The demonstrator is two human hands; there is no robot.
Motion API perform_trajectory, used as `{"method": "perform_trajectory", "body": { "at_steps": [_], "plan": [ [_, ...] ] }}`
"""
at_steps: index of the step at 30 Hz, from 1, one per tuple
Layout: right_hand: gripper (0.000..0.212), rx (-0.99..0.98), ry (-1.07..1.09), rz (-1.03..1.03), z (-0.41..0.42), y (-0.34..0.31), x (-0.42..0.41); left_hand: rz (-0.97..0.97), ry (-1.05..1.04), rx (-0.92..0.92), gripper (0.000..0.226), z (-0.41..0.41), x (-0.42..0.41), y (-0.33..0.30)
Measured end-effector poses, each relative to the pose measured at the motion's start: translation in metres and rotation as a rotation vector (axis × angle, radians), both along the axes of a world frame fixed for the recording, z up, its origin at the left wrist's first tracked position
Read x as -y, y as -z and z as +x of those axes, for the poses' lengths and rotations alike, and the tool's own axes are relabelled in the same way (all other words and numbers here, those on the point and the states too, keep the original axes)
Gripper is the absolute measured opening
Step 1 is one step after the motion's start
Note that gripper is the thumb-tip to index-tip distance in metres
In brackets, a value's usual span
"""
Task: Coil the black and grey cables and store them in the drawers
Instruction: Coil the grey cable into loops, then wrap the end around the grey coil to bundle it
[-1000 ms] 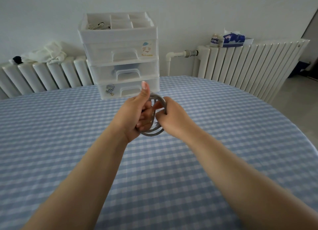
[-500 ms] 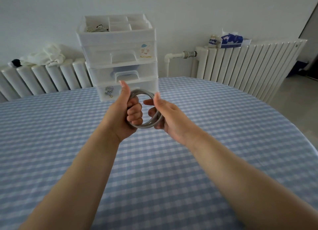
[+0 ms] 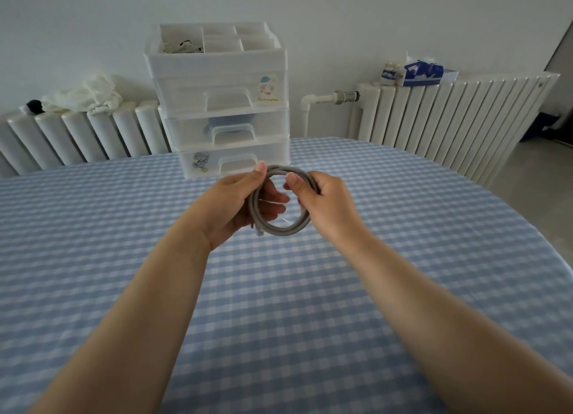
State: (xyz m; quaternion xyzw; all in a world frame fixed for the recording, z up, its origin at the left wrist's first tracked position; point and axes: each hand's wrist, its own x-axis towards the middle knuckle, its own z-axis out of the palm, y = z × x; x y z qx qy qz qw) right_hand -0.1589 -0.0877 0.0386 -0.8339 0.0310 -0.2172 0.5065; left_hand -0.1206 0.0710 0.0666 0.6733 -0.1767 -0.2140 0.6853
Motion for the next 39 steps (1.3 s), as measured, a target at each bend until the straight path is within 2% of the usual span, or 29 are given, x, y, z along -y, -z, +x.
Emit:
{"method": "perform_trajectory", "body": {
  "at_steps": [3, 9, 12, 16, 21, 24, 26, 28, 30, 31, 32, 33, 35, 37, 39],
  "plan": [
    [0.033, -0.01, 0.045, -0.024, -0.001, 0.003, -0.002, -0.095, -0.002, -0.084, 0.039, -0.001, 0.005, 0.002],
    [0.043, -0.068, 0.119, -0.122, -0.001, 0.009, -0.004, 0.142, -0.116, 0.197, 0.034, -0.005, 0.018, 0.009],
    [0.045, -0.074, 0.071, -0.139, -0.001, 0.01, -0.007, 0.164, -0.218, 0.184, 0.038, -0.003, 0.019, 0.01],
    [0.042, -0.056, -0.028, -0.117, 0.001, 0.009, -0.005, 0.115, -0.221, 0.115, 0.037, 0.0, 0.016, 0.007],
    [0.038, -0.101, -0.087, -0.09, 0.003, 0.015, -0.004, 0.329, -0.178, 0.268, 0.037, 0.004, 0.013, 0.012],
    [0.037, -0.116, -0.12, -0.08, 0.003, 0.013, -0.005, 0.353, -0.167, 0.293, 0.037, 0.009, 0.008, 0.015],
    [0.041, -0.127, -0.148, -0.076, 0.002, 0.012, -0.006, 0.381, -0.193, 0.329, 0.036, 0.01, 0.008, 0.016],
    [0.052, -0.139, -0.195, 0.016, 0.003, 0.012, -0.006, 0.404, -0.236, 0.355, 0.035, 0.012, 0.007, 0.017],
    [0.061, -0.159, -0.159, 0.136, 0.009, 0.015, 0.001, 0.417, -0.282, 0.366, 0.035, 0.014, 0.006, 0.019],
    [0.057, -0.182, -0.109, 0.128, 0.013, 0.019, 0.005, 0.422, -0.294, 0.369, 0.035, 0.015, 0.005, 0.019],
    [0.048, -0.211, -0.052, 0.013, 0.017, 0.024, 0.011, 0.418, -0.3, 0.366, 0.035, 0.016, 0.004, 0.02],
    [0.038, -0.254, -0.012, -0.198, 0.019, 0.03, 0.018, 0.405, -0.301, 0.358, 0.035, 0.017, 0.003, 0.021],
    [0.038, -0.367, -0.021, -0.568, 0.018, 0.04, 0.026, 0.377, -0.297, 0.34, 0.035, 0.018, 0.002, 0.022],
    [0.047, -0.489, -0.051, -0.709, 0.015, 0.046, 0.026, 0.356, -0.307, 0.326, 0.034, 0.018, 0.002, 0.023],
    [0.041, -0.515, -0.042, -0.762, 0.017, 0.048, 0.024, 0.35, -0.328, 0.316, 0.033, 0.018, 0.002, 0.024]
  ]
}}
